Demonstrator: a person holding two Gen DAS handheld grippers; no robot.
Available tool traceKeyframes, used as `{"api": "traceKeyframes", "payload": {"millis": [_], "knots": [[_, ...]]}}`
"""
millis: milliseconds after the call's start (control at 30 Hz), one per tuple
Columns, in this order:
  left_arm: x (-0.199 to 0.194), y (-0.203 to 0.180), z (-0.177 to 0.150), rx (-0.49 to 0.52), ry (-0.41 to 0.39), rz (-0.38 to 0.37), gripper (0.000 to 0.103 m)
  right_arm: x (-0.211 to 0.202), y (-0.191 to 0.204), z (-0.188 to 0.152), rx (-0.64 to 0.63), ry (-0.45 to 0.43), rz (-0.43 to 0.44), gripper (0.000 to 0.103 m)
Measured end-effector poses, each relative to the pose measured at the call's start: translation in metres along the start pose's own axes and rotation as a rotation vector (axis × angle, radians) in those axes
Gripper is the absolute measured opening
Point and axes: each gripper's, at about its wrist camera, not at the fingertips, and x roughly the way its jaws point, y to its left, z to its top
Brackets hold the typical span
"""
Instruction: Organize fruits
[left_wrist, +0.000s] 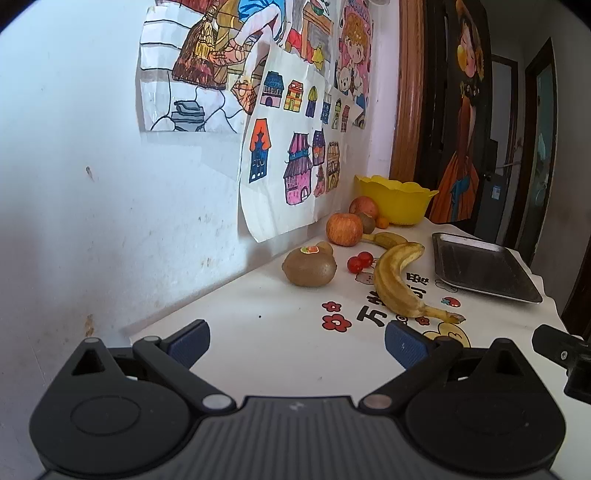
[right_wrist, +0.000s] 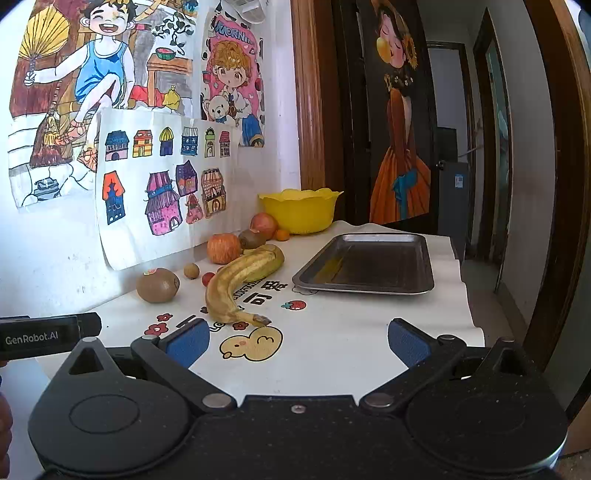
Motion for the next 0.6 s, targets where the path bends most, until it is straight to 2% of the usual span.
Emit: {"api": "traceKeyframes", "payload": {"millis": [600], "knots": [[0.0015,0.0008,0.0009,-0.005,0.012,0.001,0.103,0.0039,0.0024,-0.0008,0.001,0.015,0.006,0.102]]}}
